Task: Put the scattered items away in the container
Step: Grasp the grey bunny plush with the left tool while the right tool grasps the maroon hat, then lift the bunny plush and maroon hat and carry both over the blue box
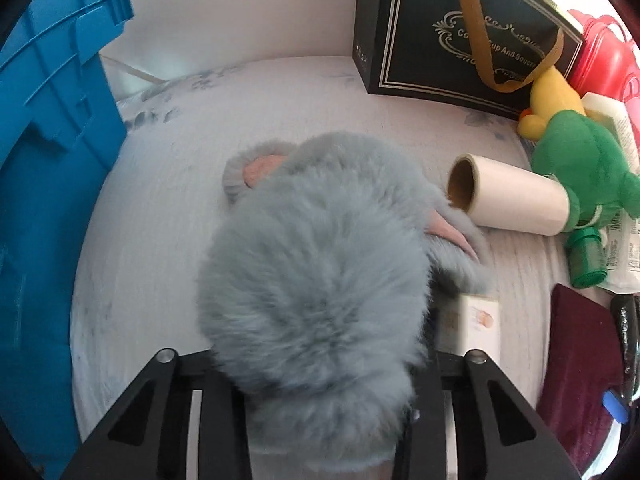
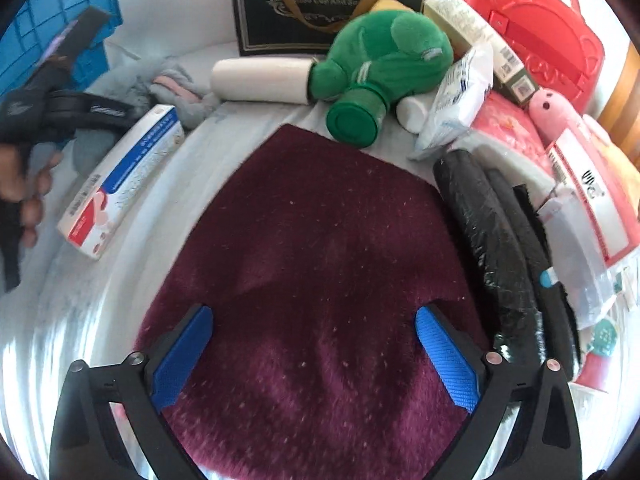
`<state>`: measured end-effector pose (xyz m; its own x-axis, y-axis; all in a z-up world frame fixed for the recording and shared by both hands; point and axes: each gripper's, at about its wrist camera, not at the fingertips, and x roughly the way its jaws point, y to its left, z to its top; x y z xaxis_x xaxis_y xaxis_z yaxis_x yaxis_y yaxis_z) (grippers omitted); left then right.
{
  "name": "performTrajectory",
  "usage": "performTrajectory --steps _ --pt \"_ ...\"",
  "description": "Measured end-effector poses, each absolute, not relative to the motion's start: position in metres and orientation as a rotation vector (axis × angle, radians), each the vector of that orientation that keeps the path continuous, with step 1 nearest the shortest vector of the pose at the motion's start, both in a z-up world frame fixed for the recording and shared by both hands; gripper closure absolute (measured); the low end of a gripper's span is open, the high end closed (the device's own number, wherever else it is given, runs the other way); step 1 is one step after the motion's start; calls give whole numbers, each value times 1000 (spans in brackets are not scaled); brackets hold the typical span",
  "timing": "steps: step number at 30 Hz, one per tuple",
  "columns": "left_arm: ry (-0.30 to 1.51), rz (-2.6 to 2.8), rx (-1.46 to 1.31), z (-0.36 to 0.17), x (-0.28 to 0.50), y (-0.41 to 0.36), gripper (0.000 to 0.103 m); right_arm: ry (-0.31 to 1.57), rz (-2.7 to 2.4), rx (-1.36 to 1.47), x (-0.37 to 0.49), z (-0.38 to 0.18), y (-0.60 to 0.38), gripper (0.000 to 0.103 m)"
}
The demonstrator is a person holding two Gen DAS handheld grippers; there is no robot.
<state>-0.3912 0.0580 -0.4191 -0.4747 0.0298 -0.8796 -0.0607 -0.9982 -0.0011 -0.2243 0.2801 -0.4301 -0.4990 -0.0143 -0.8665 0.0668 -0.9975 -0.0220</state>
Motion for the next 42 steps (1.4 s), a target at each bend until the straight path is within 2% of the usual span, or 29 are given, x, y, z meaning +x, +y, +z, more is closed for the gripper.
performTrajectory --steps 5,6,8,9,13,19,30,42 --pt "-34 2675 -1563 -412 -375 49 73 92 -2625 1606 -227 -429 279 3" --pt "-38 2676 -1560 -410 -373 48 73 96 -2620 1598 -225 -426 279 12" --pt "-32 2679 -1556 -406 -370 47 73 133 -2616 1550 -217 -419 272 58" --pt "-34 2680 -1555 -404 -369 45 73 155 -2617 1536 -213 -416 268 78" --pt "-50 2699 -1544 -394 -364 38 73 46 -2609 1553 -207 -413 278 81" --pt "-72 2715 -1505 -374 -354 32 75 -10 -2595 1530 -194 -395 284 83" --pt "-80 2731 -1468 -337 -318 29 80 -60 -2599 1495 -171 -351 286 83" --pt "-69 2757 -1324 -266 -251 39 82 -108 -2663 1405 -147 -294 291 83"
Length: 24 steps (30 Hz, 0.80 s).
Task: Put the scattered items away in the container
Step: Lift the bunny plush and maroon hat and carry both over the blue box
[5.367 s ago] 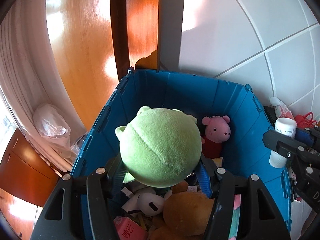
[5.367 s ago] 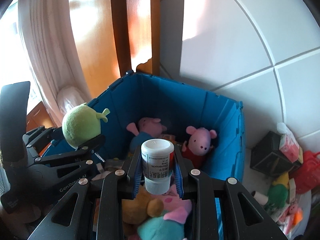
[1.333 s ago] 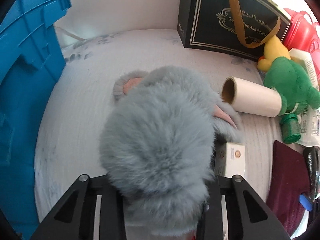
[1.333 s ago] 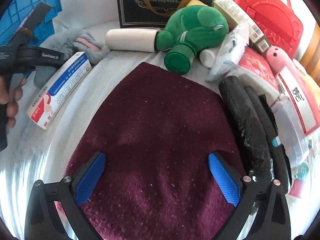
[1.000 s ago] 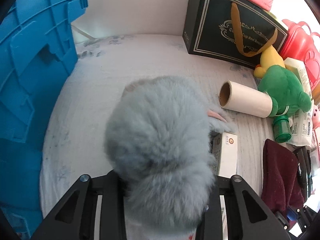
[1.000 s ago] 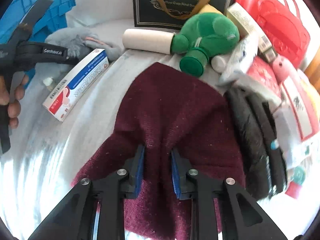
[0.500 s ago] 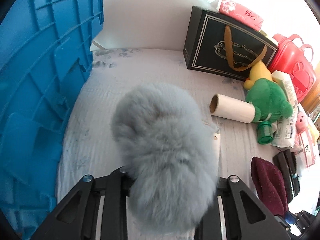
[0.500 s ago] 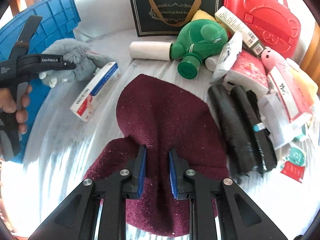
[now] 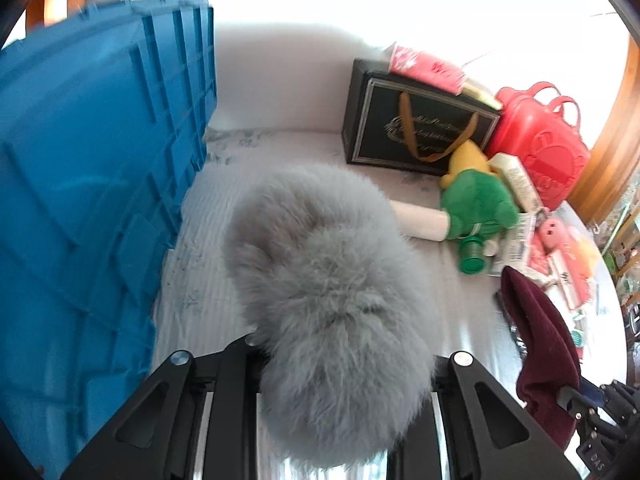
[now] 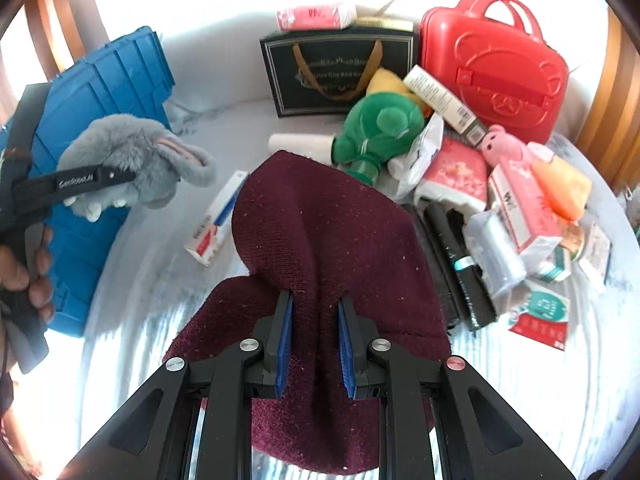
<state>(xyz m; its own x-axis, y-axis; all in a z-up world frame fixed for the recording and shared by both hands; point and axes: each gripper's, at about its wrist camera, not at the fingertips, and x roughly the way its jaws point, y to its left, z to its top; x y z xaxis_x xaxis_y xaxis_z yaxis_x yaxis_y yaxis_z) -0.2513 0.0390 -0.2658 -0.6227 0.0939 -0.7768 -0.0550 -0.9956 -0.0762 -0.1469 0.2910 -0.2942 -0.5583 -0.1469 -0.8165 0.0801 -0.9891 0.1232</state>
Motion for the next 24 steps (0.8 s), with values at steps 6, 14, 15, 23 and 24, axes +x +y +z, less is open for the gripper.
performTrajectory --steps 6,14,15,23,24 --pt "-42 2732 -1297 -235 -221 52 82 -123 -2677 1387 -127 -267 295 83" --pt "24 2731 -1306 -196 -172 67 82 -113 -2684 1372 -100 -230 298 83" --pt "32 2733 -1302 -190 -166 68 82 -114 -2686 1360 -96 -223 297 83" --pt "46 2747 -1258 -134 -122 72 82 -86 -2710 1277 -73 -170 288 83" --pt "46 2747 -1252 -129 -117 72 82 -79 -2715 1264 -71 -164 288 83"
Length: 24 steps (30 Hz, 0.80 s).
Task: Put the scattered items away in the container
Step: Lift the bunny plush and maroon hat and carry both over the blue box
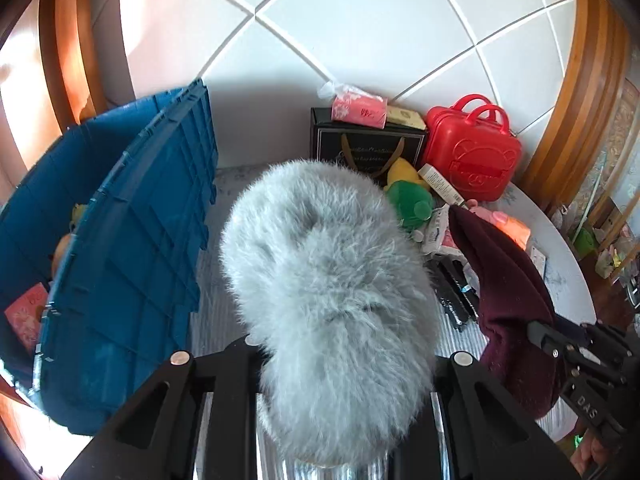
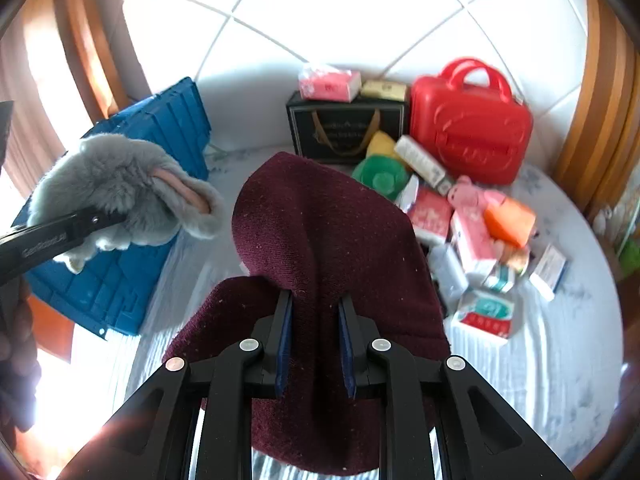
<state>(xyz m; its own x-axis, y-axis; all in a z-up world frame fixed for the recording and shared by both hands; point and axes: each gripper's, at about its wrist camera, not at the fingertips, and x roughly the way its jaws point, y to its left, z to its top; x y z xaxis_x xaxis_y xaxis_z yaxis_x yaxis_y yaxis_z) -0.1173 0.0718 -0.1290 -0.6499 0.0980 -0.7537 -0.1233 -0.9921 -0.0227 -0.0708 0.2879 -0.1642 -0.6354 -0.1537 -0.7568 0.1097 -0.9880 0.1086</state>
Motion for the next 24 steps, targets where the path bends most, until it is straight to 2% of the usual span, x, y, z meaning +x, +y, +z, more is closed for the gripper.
performTrajectory --steps 12,24 --pt "11 2798 -1142 -71 -74 60 82 -68 -2748 1128 -34 -102 285 83" --pt "4 2813 -1036 -39 -69 32 82 -116 -2741 1099 -13 -70 263 83"
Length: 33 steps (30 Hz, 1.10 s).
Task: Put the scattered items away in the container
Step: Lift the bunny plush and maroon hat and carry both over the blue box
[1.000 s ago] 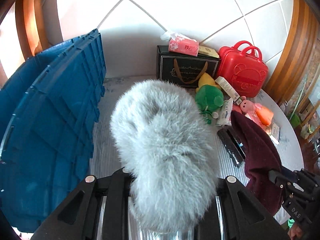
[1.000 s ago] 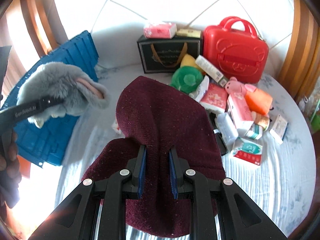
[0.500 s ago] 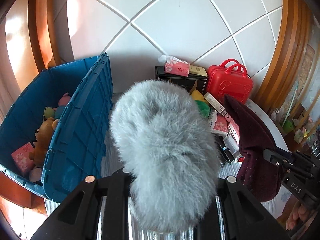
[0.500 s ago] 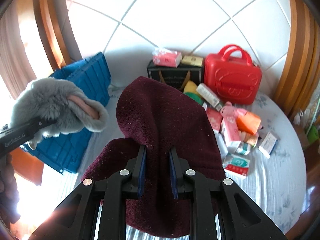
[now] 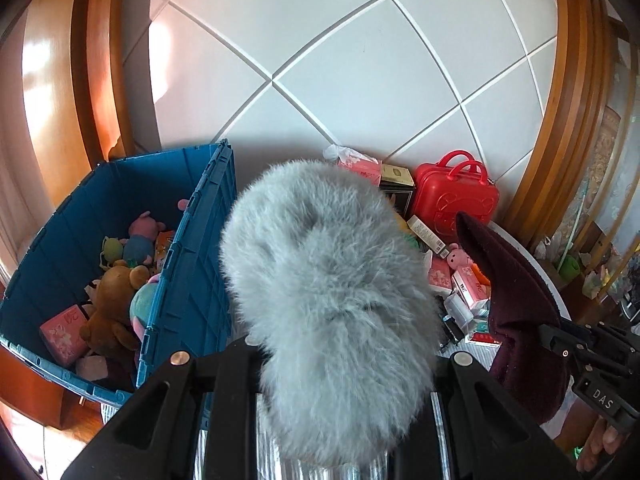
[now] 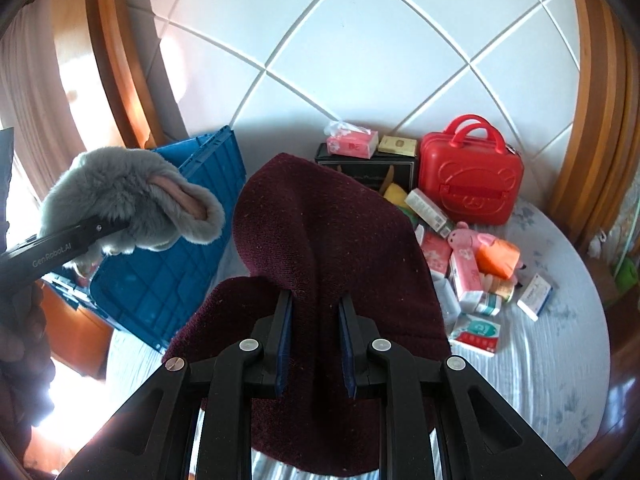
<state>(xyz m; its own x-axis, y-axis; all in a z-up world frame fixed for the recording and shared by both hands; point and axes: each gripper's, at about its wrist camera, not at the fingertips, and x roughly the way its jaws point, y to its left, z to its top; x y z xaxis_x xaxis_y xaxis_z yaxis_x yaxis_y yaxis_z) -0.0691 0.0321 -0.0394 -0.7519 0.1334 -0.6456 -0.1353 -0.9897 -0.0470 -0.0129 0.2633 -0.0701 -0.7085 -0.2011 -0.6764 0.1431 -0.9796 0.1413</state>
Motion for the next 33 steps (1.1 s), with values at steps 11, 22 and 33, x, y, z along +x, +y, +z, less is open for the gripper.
performTrajectory --steps 11,22,33 --pt "-23 2832 -923 -15 -66 -5 82 -66 -2728 1057 -13 -53 217 83" --pt "-44 2831 -896 -15 -75 -57 82 -63 -2753 1049 -22 -46 172 83" --pt "-62 2855 -886 -12 -85 -124 82 -100 -2761 1015 -36 -43 120 82"
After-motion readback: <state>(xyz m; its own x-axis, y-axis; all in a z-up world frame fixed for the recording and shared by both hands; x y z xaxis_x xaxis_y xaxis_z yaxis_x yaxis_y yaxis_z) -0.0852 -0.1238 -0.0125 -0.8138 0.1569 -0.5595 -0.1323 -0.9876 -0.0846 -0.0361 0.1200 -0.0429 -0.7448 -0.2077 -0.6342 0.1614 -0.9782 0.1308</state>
